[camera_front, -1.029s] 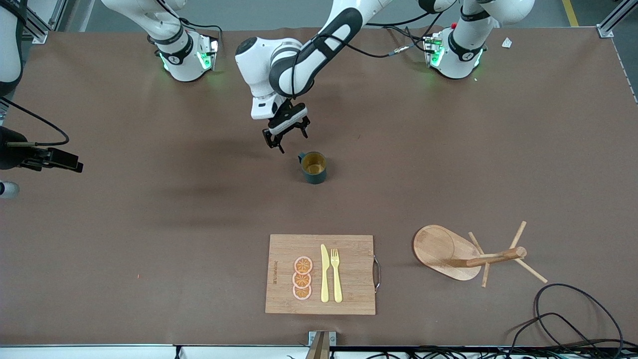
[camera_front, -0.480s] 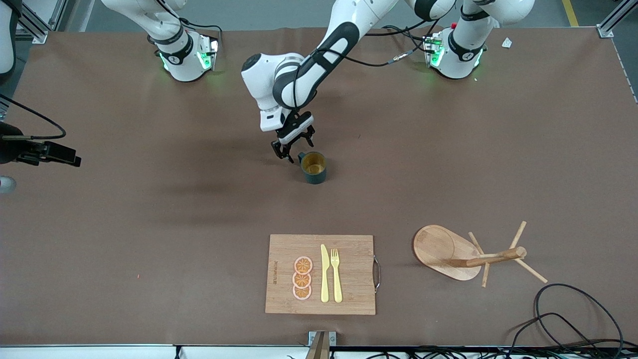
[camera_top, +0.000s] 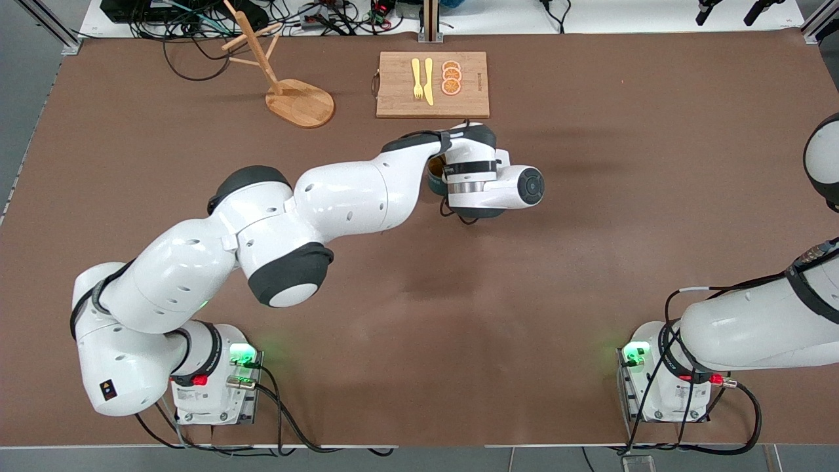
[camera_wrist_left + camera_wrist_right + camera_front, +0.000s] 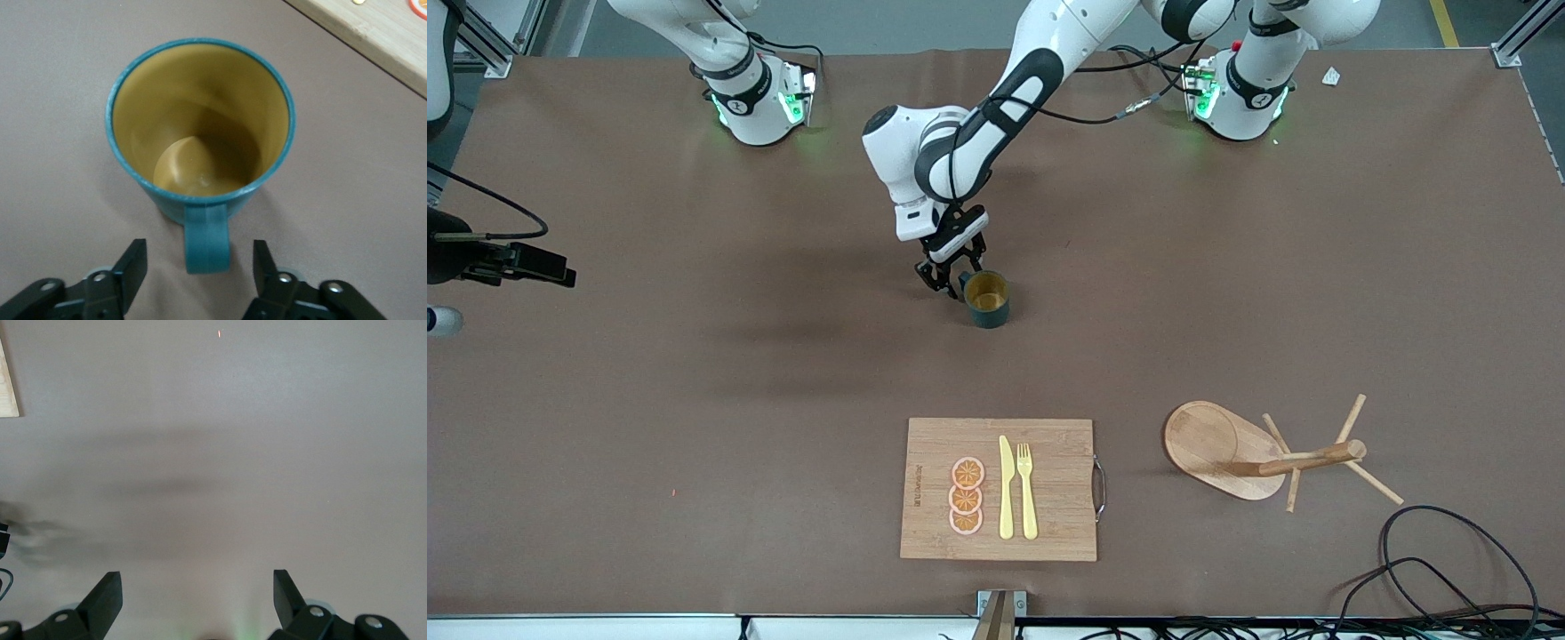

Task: Pass cup and hang on rack
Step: 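Grasp the mug handle with the left gripper and lift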

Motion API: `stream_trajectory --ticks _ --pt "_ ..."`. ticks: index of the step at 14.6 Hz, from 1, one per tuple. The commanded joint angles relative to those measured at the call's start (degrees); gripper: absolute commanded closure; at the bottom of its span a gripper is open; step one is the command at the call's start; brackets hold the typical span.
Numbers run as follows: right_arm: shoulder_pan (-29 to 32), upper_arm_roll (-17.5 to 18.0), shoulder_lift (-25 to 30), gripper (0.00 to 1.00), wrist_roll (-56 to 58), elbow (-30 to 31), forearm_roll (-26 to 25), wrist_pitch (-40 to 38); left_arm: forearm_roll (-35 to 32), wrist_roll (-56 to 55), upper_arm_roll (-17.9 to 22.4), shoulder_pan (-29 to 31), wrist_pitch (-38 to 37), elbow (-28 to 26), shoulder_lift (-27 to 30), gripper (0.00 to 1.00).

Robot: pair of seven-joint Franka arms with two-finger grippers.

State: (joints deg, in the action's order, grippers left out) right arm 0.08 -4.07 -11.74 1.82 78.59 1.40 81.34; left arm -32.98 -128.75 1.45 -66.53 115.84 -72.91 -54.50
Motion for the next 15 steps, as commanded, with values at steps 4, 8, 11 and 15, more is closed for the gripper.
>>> stream_trajectory --ticks 4,8,11,15 --pt "0.8 0.2 10.6 0.0 -0.7 10.4 0.4 0.8 -1.6 -1.2 1.7 -1.1 -0.8 1.3 -1.0 0.49" --pt "0.7 0.1 15.4 0.0 -0.3 12.0 0.4 0.8 -2.3 -1.1 2.0 -1.1 -0.8 1.3 -0.8 0.59" --pt "0.9 -0.1 17.4 0.0 0.1 11.8 0.4 0.9 -2.3 -1.1 2.1 -1.1 -0.8 1.3 -0.5 0.85" --pt "0.4 0.3 17.5 0.0 0.1 12.1 0.3 0.0 -2.7 -0.4 2.5 -1.1 -1.1 1.3 0.7 1.0"
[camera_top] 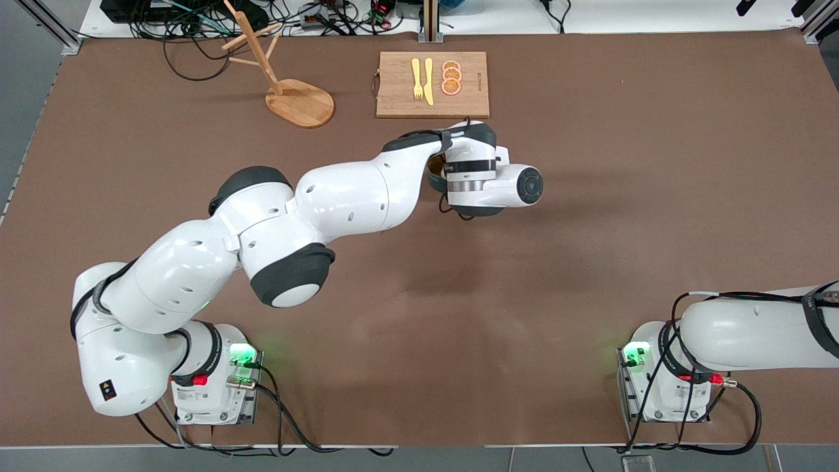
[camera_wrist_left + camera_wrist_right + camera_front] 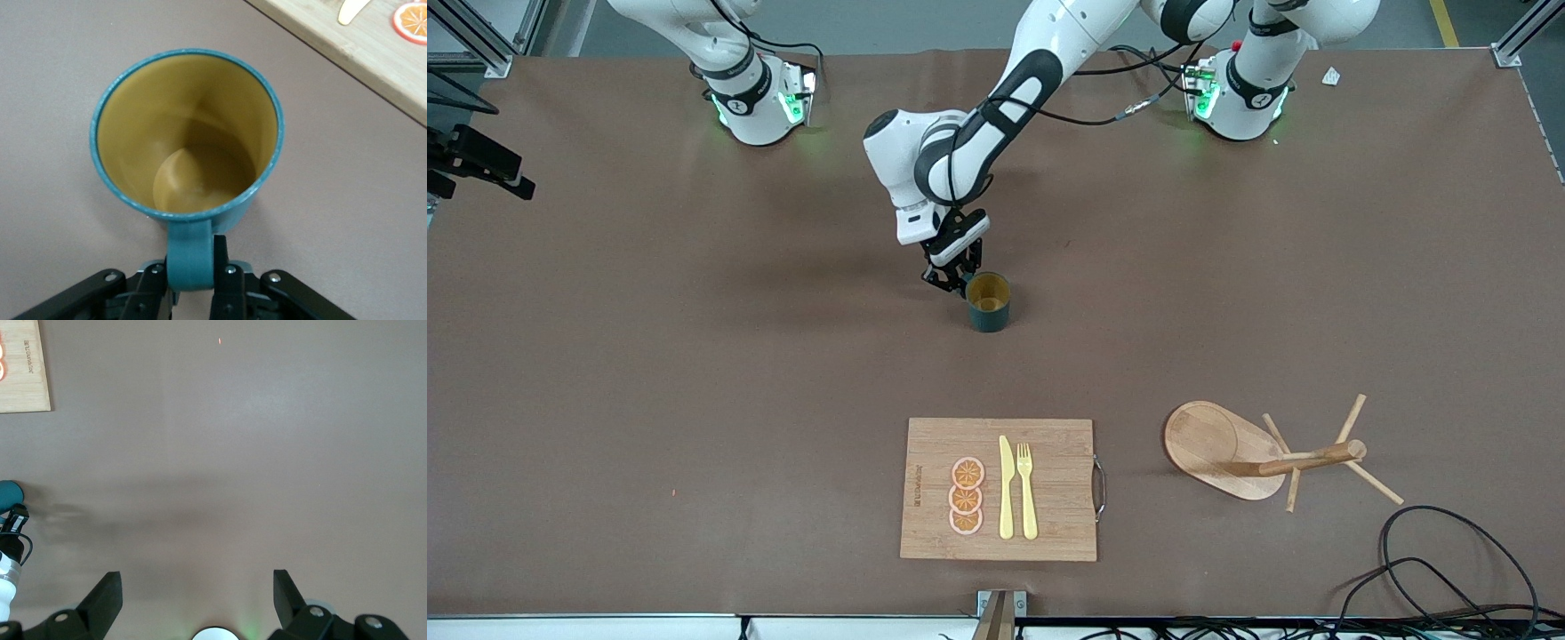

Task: Pass cup and hang on rack
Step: 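Grasp the mug handle with the left gripper and lift, then carry the teal mug with the left gripper to the wooden rack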

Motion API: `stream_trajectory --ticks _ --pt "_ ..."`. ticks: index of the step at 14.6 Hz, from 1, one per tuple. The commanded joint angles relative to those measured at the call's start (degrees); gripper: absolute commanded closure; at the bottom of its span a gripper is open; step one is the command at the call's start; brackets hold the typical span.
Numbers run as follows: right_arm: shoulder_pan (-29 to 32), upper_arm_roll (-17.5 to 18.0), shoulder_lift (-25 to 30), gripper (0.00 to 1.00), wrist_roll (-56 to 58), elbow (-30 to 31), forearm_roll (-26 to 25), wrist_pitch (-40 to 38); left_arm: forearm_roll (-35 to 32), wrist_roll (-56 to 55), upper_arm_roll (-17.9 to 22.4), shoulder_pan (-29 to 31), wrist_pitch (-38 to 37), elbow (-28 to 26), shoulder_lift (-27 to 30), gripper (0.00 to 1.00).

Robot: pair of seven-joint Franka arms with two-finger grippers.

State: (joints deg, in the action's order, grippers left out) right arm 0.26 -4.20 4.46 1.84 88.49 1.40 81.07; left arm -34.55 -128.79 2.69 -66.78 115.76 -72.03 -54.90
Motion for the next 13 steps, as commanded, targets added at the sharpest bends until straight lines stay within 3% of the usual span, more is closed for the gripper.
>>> stream_trajectory --ticks 1,8,13 --pt "0.4 0.4 1.3 0.0 0.2 2.3 0.3 -0.2 -1.0 0.4 1.6 -0.8 -1.1 0.4 2.3 1.0" --pt "0.4 0.3 1.3 0.0 1.3 2.7 0.4 0.1 4.8 7.8 1.2 6.4 -1.5 0.2 14.3 1.0" --pt "0.3 0.4 1.3 0.0 4.0 2.6 -0.1 0.2 19.3 17.0 1.1 14.5 -3.4 -0.8 27.1 1.0"
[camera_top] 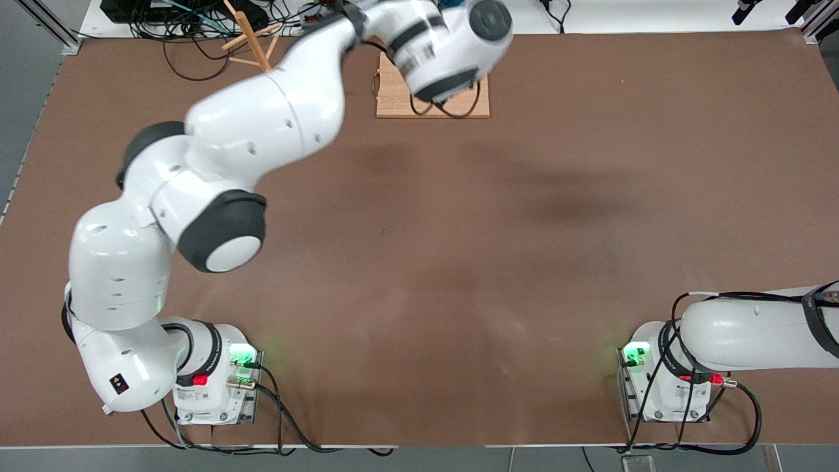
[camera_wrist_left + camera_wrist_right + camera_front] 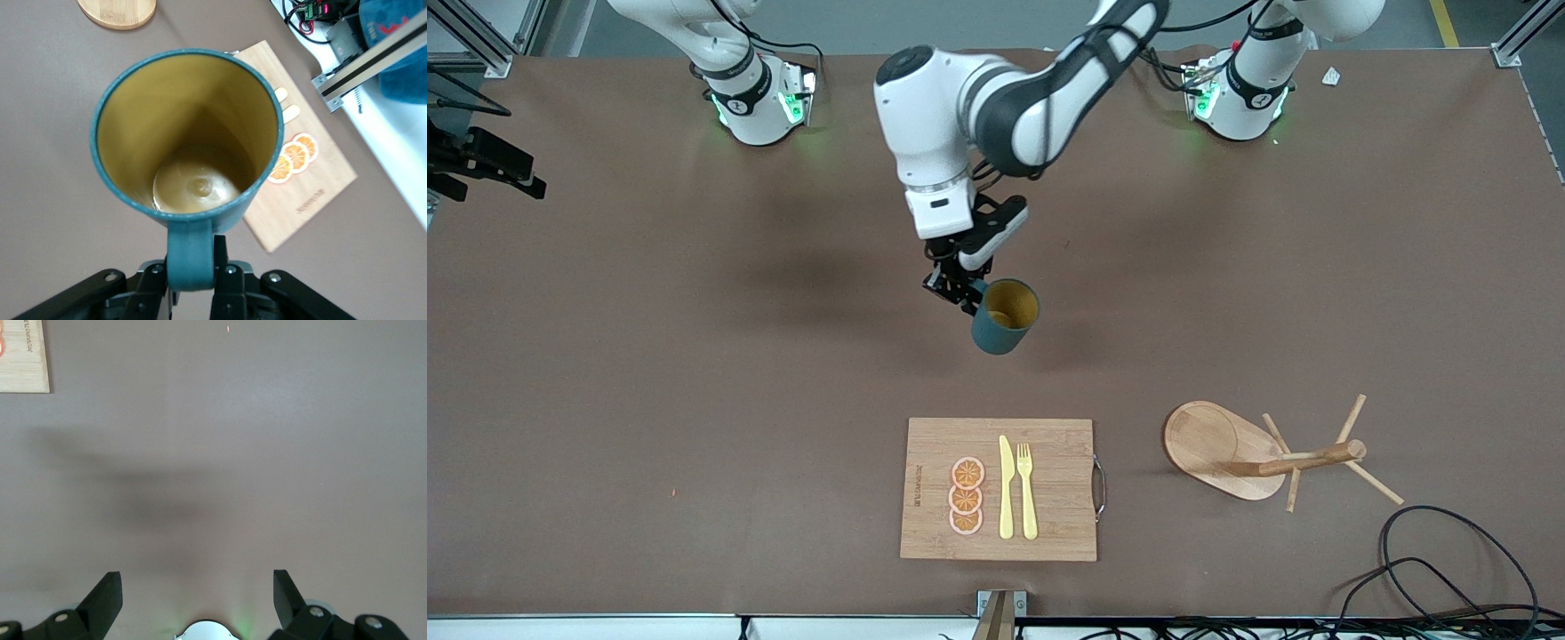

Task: Pass cup and hang on rack
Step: 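Carry the teal mug with the left gripper to the wooden rack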

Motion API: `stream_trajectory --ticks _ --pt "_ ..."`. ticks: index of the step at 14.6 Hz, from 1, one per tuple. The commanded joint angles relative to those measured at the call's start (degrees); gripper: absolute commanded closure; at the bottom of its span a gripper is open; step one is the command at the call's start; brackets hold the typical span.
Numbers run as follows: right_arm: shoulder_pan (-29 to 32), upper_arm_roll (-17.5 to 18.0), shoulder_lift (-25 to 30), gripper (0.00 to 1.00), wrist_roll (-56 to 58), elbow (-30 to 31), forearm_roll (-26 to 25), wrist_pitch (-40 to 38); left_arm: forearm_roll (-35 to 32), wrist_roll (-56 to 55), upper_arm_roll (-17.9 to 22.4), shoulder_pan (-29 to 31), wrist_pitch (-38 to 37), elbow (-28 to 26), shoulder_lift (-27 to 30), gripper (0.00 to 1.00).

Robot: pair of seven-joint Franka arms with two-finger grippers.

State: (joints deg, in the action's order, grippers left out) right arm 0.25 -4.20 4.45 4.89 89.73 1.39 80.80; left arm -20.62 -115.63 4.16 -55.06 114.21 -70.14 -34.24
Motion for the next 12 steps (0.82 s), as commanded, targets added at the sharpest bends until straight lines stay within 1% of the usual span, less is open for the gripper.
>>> stream_trajectory --ticks 1,3,6,9,12 --pt "0.3 0.4 1.3 0.0 0.9 1.4 -0.1 0.7 7.8 6.4 -0.4 4.3 -3.4 -2.7 8.5 1.0" --pt "0.3 0.5 1.3 0.0 0.8 1.4 0.0 0.7 13.0 10.4 -0.4 7.8 -5.0 -2.7 12.3 1.0" --pt "0.2 0.5 1.3 0.0 0.8 1.4 0.1 0.7 20.3 14.6 -0.5 13.8 -5.4 -2.6 16.0 1.0" --pt "0.2 0.5 1.3 0.0 0.8 1.4 0.1 0.7 27.3 19.4 -0.6 20.3 -7.8 -2.4 16.9 1.0" --pt "0.2 0.5 1.3 0.0 0.8 1.4 0.1 0.5 37.4 23.2 -0.5 27.7 -9.0 -2.4 17.1 1.0"
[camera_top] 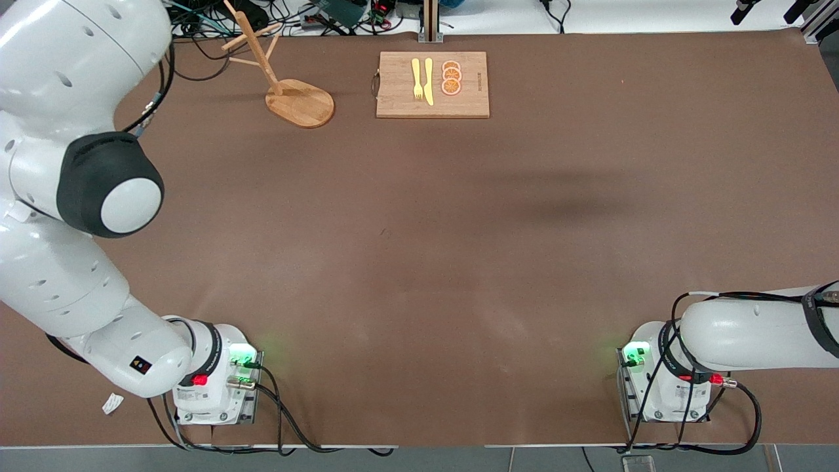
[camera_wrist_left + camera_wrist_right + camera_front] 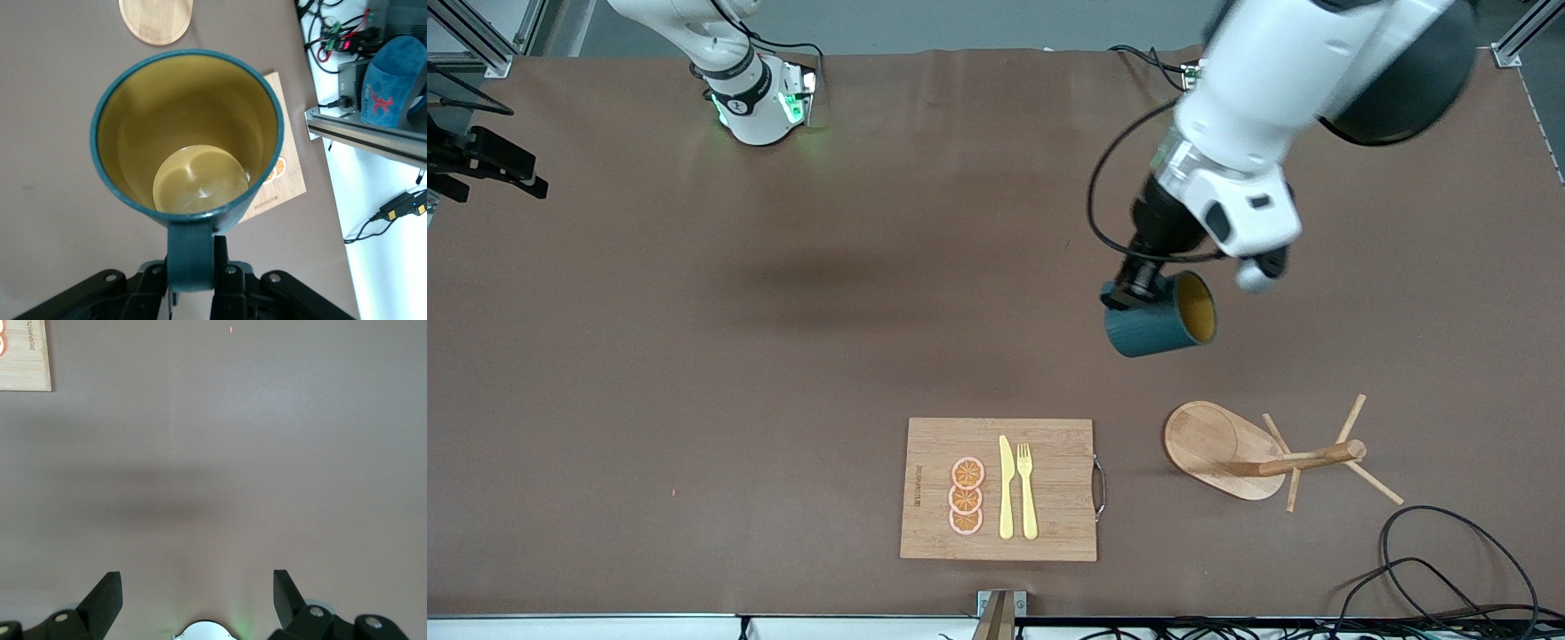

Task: Pass cup and hang on rack
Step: 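Carry the teal mug with the left gripper to the wooden rack, then hook the mug handle onto a rack peg with the left gripper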

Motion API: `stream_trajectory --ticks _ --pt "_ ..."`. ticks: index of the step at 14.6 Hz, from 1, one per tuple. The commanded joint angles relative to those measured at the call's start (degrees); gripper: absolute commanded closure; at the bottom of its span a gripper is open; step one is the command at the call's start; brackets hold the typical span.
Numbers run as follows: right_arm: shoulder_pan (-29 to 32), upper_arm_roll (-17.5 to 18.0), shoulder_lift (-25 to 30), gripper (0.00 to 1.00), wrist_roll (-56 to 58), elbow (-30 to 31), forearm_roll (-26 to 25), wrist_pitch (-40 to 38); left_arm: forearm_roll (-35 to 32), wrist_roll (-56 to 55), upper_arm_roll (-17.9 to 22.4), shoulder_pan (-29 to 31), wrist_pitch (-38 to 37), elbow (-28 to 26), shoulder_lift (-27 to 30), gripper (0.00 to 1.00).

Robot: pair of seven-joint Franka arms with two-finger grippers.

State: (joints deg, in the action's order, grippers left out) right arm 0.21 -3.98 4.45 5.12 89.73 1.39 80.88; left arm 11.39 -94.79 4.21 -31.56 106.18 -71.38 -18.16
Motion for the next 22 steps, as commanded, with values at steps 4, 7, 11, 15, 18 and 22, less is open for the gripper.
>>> stream_trajectory --ticks 4,7,11,15,18,22 --pt "0.2 0.3 1.3 0.0 0.6 1.4 0.2 0.2 18.4 9.3 -0.4 14.4 -3.3 -1.2 0.0 1.0" --pt "0.1 0.3 1.3 0.0 0.7 1.4 0.2 0.2 29.1 13.5 -0.5 19.9 -3.3 -1.2 -2.8 1.0" --pt "0.1 0.4 1.3 0.0 0.6 1.4 0.2 0.2 39.7 18.6 -0.4 23.2 -3.3 -1.2 -6.5 1.0" --pt "0.1 0.4 1.3 0.0 0.6 1.4 0.3 0.2 43.6 25.2 -0.7 25.4 -3.4 -1.2 -10.9 1.0" --pt "0.1 0.3 1.3 0.0 0.7 1.4 0.3 0.2 47.6 31.8 -0.8 27.7 -5.1 -0.9 -14.2 1.0" --pt "0.1 0.3 1.3 0.0 0.6 1.4 0.3 0.2 54.6 35.8 -0.7 28.6 -5.3 -0.9 -16.9 1.0"
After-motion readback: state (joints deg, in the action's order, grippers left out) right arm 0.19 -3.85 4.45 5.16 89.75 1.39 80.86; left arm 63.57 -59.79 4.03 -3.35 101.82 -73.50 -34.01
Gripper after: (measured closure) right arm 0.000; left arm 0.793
